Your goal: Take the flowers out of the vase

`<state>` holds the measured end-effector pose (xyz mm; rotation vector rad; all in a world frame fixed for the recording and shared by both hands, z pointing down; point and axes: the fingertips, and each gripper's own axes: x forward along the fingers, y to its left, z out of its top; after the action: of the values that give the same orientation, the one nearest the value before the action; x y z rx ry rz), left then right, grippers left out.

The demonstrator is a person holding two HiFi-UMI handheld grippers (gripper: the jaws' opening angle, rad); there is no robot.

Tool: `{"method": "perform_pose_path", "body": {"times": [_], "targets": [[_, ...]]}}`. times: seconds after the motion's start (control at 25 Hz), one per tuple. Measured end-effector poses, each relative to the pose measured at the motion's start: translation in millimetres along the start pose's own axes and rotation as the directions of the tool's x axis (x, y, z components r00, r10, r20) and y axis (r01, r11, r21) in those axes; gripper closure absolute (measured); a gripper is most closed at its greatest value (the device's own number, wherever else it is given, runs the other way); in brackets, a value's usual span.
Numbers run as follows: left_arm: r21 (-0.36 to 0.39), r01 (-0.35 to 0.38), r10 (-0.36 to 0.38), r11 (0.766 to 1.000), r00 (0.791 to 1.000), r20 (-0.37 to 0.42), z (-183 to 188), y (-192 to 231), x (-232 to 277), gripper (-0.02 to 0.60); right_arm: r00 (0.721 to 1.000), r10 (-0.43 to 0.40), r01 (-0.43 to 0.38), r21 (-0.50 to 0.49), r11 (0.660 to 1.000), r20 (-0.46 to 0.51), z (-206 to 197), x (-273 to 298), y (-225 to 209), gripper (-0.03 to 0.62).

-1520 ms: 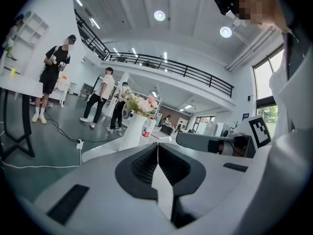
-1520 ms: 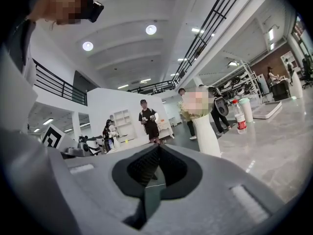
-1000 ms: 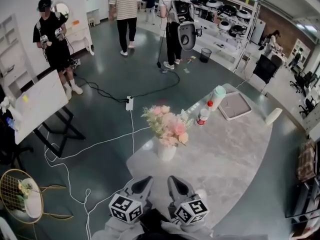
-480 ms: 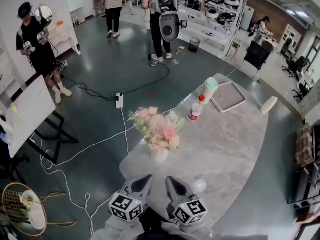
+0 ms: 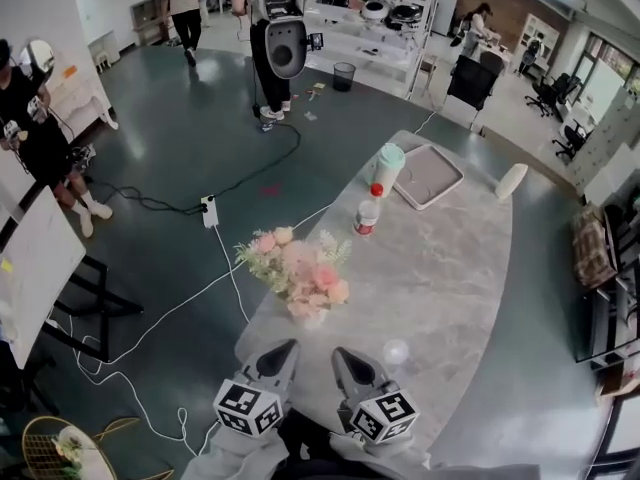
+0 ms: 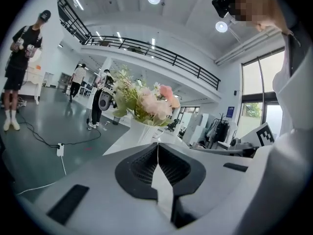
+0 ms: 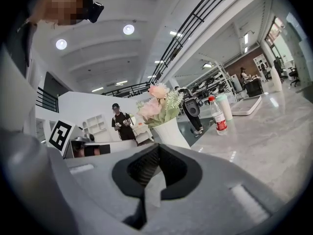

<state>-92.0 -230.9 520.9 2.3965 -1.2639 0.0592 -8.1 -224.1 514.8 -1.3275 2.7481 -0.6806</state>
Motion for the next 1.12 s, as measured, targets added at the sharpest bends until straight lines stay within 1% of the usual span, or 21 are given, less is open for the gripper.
{"method": "perform_pose_path", "body": {"times": [0.2,0.28,0.44,0.6,0.64,0.72,0.8,0.88,0.92,1.0,1.12], "targets": [[-0.007,0.023,-0.023,1.000,1.000,0.016,13,20,2,0.577,0.999,-0.049,0.050,-0.042,0.998,0.012,8,11,4,0.594],[-0.006,0.037,-0.037,0.999,0.999,0.020,18,28,6,0.577,0.998,-0.063,0.064,-0.079,0.995,0.014,14,16,6,0.594],[-0.002,0.050,-0.049,0.999,0.998,0.029,27,42,13,0.577,0.997,-0.065,0.070,-0.152,0.986,0.038,32,25,10,0.592],[0.009,0.063,-0.063,0.998,0.997,0.041,34,50,22,0.577,0.996,-0.073,0.080,-0.175,0.981,0.043,44,32,6,0.586],[0.013,0.065,-0.065,0.998,0.997,0.043,36,51,24,0.577,0.997,-0.071,0.076,-0.179,0.981,0.031,44,35,6,0.500],[0.023,0.067,-0.068,0.997,0.997,0.046,39,54,26,0.577,0.998,-0.058,0.058,-0.191,0.980,0.006,43,39,7,0.424],[0.033,0.067,-0.069,0.997,0.996,0.048,42,56,28,0.577,0.999,-0.041,0.038,-0.207,0.978,-0.011,42,46,9,0.296],[0.036,0.064,-0.066,0.997,0.997,0.051,44,60,28,0.577,0.999,-0.029,0.026,-0.205,0.978,-0.015,41,52,9,0.202],[0.034,0.062,-0.064,0.997,0.997,0.052,44,61,28,0.577,1.000,-0.027,0.023,-0.203,0.979,-0.015,41,55,9,0.167],[0.031,0.055,-0.057,0.998,0.997,0.051,44,65,28,0.577,0.999,-0.027,0.023,-0.214,0.977,-0.016,41,61,9,0.126],[0.025,0.037,-0.038,0.999,0.998,0.045,42,71,26,0.577,1.000,-0.022,0.017,-0.240,0.971,-0.018,41,71,9,0.106]]}}
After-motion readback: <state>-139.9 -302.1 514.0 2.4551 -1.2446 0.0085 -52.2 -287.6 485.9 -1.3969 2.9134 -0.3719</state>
